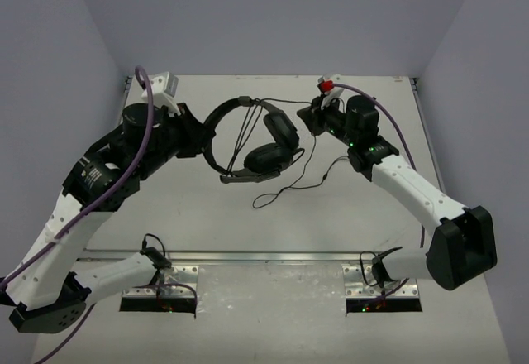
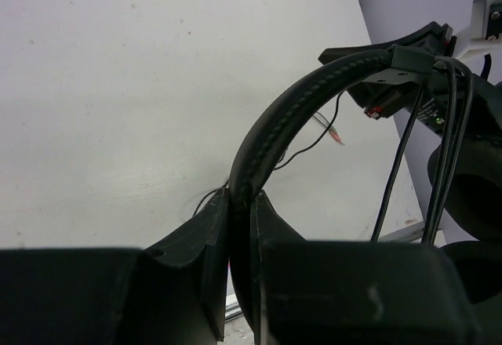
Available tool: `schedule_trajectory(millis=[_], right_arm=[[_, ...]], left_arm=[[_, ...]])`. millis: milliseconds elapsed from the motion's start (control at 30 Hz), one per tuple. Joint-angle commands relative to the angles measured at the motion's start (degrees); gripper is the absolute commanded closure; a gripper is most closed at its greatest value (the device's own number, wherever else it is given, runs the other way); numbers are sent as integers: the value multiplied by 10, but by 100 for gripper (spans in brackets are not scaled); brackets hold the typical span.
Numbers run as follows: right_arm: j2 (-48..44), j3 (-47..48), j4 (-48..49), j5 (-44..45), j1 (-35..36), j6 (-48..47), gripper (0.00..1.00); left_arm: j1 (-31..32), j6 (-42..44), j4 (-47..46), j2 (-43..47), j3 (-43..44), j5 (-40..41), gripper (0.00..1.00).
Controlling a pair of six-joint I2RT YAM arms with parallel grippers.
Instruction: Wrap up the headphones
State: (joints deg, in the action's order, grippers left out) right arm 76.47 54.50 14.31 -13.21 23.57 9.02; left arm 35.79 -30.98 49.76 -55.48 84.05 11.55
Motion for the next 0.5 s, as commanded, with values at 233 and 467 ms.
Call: schedule_trajectory(millis=[233, 467], right_arm=[[-5, -26, 34, -122, -12, 49, 99], [19, -59, 166, -226, -6, 176, 91]], left_arm=[[4, -16, -105, -10, 96, -33, 100], [4, -47, -190, 7, 73, -47, 100]])
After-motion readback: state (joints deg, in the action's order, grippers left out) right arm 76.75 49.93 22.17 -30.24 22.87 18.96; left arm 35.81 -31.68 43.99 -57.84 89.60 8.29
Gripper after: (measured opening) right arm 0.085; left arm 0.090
